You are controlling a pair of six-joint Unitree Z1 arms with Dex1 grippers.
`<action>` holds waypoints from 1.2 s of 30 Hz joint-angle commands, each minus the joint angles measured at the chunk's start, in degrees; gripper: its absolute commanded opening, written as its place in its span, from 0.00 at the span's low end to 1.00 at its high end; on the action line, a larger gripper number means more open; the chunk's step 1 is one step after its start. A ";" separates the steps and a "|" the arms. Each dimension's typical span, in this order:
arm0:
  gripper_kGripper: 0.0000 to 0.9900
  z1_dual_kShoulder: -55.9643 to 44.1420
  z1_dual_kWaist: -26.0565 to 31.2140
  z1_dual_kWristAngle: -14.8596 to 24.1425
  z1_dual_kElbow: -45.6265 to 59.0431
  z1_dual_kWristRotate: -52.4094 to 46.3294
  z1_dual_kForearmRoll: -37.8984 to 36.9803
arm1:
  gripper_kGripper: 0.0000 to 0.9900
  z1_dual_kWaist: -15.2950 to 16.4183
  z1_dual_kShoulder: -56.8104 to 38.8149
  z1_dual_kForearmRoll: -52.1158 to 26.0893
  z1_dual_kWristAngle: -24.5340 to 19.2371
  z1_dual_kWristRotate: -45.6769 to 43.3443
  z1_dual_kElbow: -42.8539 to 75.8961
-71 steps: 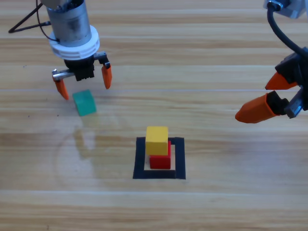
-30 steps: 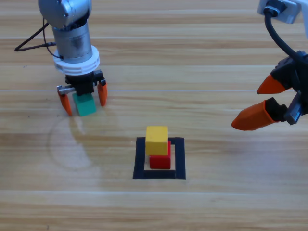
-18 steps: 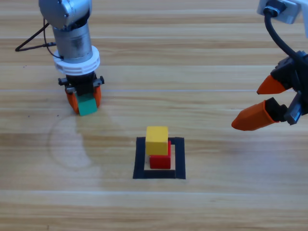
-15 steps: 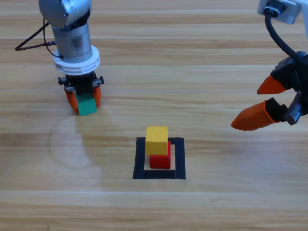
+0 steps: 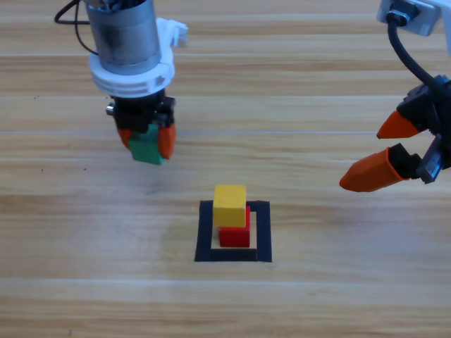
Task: Stack the blocks in the rectangular block: red at the bottom, yellow in the middle, green on top
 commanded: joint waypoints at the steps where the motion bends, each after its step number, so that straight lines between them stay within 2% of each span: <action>1: 0.07 -5.94 -5.77 -0.85 1.97 1.38 0.60 | 1.00 -1.30 0.90 0.15 -0.30 -0.13 1.89; 4: 0.06 -8.75 -6.13 -2.26 2.67 -1.26 0.60 | 1.00 -1.30 0.81 0.15 -0.30 -0.13 1.89; 8: 0.07 -8.75 -6.39 -2.26 2.76 -6.62 1.56 | 1.00 -1.30 0.81 0.15 -0.39 -0.13 1.89; 13: 0.07 -6.29 -7.18 -0.77 3.90 -19.63 2.44 | 1.00 -1.30 0.81 0.15 -0.57 -0.22 1.98; 18: 0.07 -4.00 -9.73 0.11 2.84 -26.04 3.23 | 1.00 -1.30 0.72 0.15 -0.57 -0.22 1.98; 27: 0.07 1.53 -13.60 0.46 -3.31 -27.54 5.08 | 1.00 -1.30 0.72 0.15 -0.57 -0.39 2.07; 36: 0.07 5.05 -13.77 -0.85 -6.38 -24.99 5.26 | 1.00 -1.30 0.81 0.15 -0.57 -0.39 2.07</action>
